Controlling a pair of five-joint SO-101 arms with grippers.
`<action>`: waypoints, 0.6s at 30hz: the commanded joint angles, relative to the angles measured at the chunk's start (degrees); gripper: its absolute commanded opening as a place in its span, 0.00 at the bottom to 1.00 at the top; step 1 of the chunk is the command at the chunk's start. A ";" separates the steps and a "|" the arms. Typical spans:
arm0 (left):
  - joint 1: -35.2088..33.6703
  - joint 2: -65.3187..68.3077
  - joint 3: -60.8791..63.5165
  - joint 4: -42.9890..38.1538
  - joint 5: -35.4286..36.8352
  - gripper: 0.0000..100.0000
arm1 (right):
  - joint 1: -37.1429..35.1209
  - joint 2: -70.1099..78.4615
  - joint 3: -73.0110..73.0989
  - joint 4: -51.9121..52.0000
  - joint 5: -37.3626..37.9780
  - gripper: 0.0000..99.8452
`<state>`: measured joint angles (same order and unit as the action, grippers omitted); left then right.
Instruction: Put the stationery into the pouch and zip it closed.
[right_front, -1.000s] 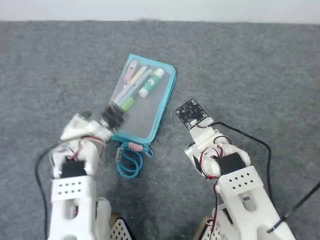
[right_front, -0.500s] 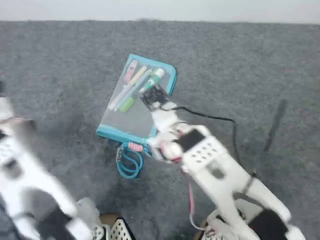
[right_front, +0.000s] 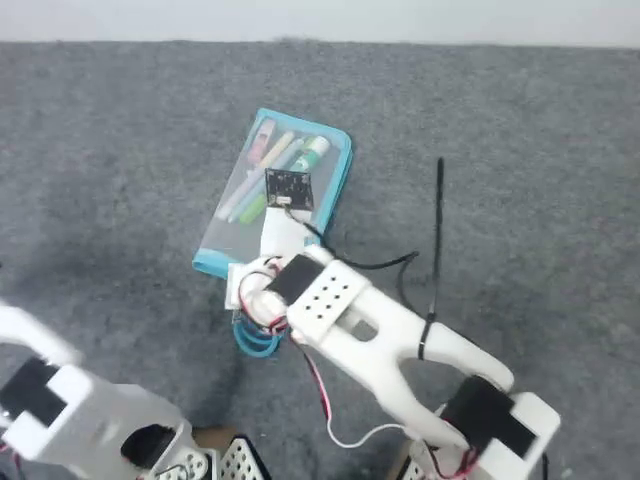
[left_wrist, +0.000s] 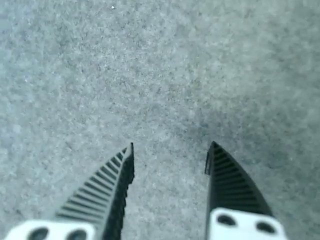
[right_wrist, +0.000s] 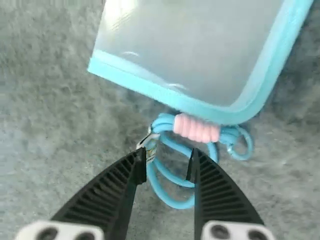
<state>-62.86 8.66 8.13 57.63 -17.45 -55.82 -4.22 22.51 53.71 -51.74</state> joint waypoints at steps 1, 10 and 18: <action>1.41 -0.53 -3.82 -2.37 -0.62 0.22 | -1.27 2.59 -3.87 0.31 -4.31 0.14; 1.93 -0.53 -3.82 -2.29 -0.53 0.22 | 6.11 6.29 -4.04 -3.82 -7.12 0.15; 1.85 -0.62 -3.82 -2.29 -0.53 0.22 | 6.11 9.45 -4.48 -5.93 -7.12 0.15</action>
<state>-61.54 8.66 8.04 56.92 -17.45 -50.46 4.40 20.92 48.97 -58.07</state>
